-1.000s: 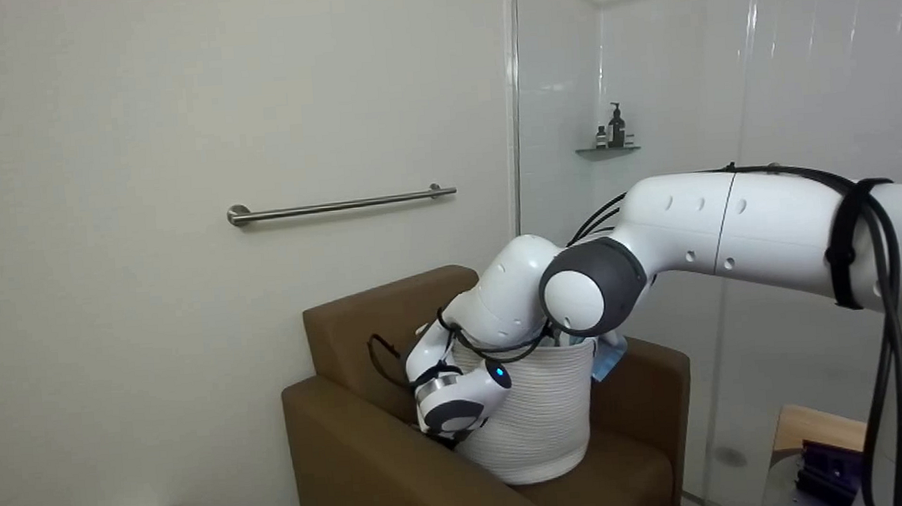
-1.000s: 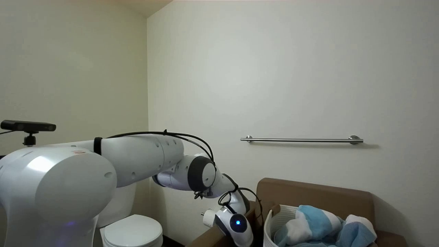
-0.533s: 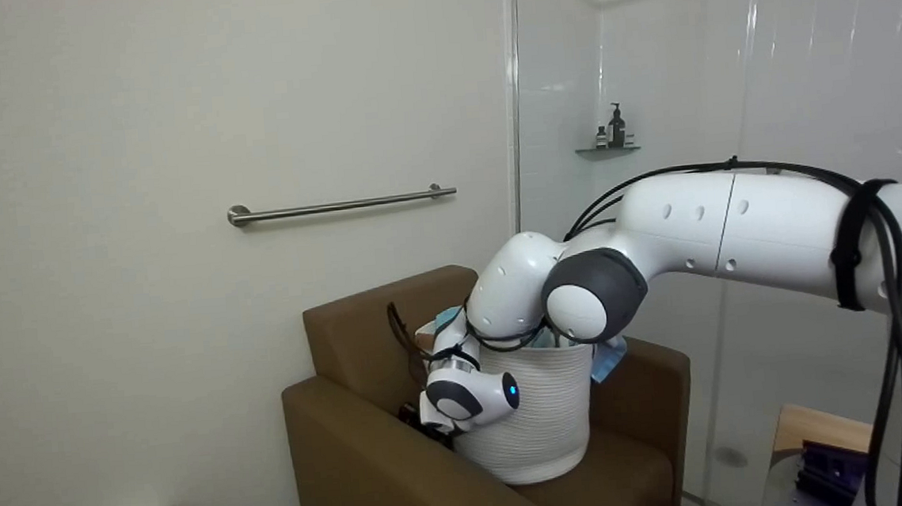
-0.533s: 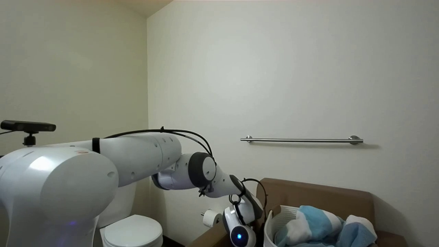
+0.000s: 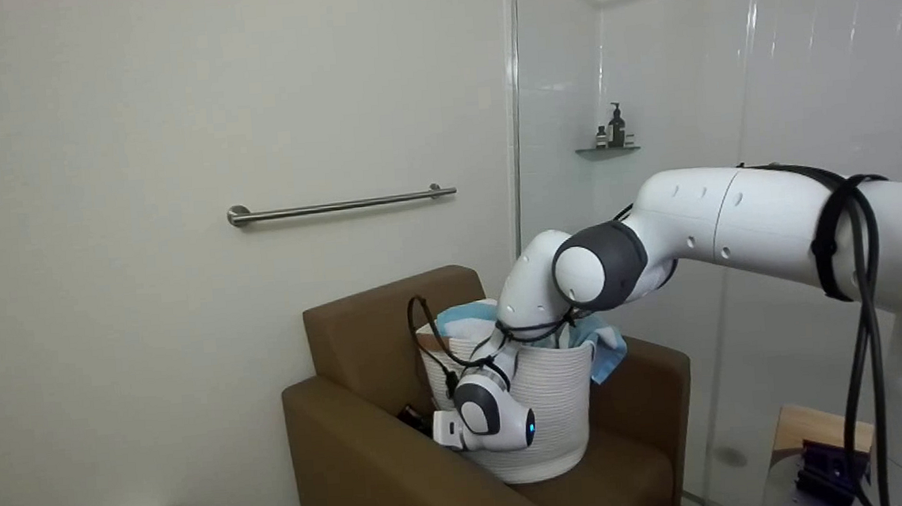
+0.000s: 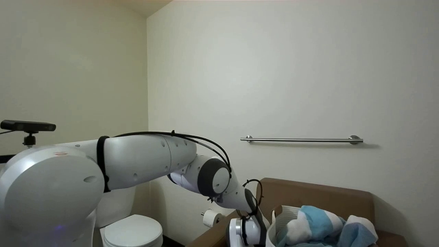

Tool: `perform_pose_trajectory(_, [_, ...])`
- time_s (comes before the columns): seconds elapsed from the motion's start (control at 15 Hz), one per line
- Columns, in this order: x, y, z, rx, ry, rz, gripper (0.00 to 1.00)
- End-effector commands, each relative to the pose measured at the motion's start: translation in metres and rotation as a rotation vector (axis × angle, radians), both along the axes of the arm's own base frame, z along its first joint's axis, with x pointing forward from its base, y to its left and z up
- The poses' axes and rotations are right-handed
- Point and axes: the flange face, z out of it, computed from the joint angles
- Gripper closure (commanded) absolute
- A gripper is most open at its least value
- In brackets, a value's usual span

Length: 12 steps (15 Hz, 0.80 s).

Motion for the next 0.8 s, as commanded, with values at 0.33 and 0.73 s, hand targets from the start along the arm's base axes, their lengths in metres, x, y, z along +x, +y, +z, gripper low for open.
perform_pose_trajectory(0.33, [-0.035, 0.013, -0.004, -0.078, -0.308, -0.092, 0.88])
perform_pose_trajectory(0.73, [-0.054, 0.023, 0.039, -0.095, -0.313, -0.234, 0.89])
